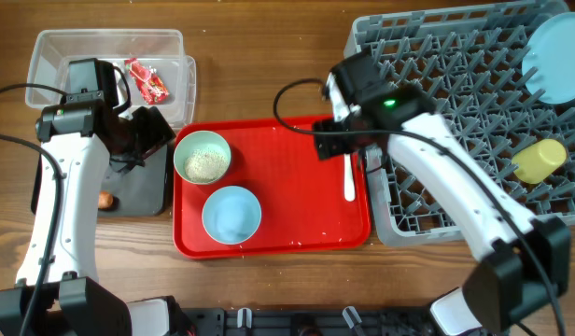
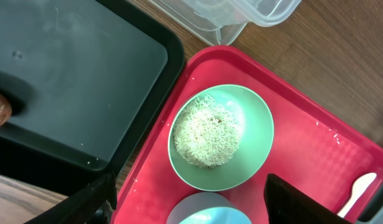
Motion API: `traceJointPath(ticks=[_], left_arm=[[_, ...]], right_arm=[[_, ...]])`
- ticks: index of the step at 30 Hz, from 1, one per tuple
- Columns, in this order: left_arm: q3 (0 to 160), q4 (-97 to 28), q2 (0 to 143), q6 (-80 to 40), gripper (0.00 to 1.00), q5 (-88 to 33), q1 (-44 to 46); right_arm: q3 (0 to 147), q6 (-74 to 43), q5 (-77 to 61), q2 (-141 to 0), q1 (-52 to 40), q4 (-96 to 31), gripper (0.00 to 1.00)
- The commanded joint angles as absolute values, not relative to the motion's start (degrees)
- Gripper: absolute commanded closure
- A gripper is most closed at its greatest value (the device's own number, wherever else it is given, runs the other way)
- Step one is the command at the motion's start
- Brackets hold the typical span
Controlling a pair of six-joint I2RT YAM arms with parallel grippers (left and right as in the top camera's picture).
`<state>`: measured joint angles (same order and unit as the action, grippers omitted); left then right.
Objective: Sort waste into correct bins and load items into the dishwasher rack
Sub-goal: 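Grasp the white spoon on the red tray with the right gripper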
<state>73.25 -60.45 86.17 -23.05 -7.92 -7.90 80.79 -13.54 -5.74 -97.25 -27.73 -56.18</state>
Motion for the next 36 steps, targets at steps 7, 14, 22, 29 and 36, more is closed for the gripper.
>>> traceJointPath(ticks=[7, 14, 22, 29, 36], left_arm=[[73.73, -60.55, 85.47, -22.98, 0.24, -7.42, -8.16], [73.73, -60.55, 85.47, -22.96, 0.24, -7.42, -8.16], [73.73, -60.53, 85.49, -22.94, 0.24, -7.40, -8.16], [73.73, -60.58, 85.49, -22.96, 0.24, -7.40, -8.16], [73.73, -60.73, 85.49, -22.96, 0.24, -7.42, -8.16]], right_arm=[[75.50, -24.23, 1.85, -106.63, -28.23, -52.84, 0.27], [75.50, -27.00, 4.49, -114.72, -28.23, -51.46, 0.27], [75.48, -25.50, 1.63, -116.16, -28.45, -46.33, 0.68], [75.44, -25.28, 1.45, -116.16, -28.45, -46.44, 0.78], [75.46, -21.82, -2.04, -116.16, -28.45, -46.37, 0.96]])
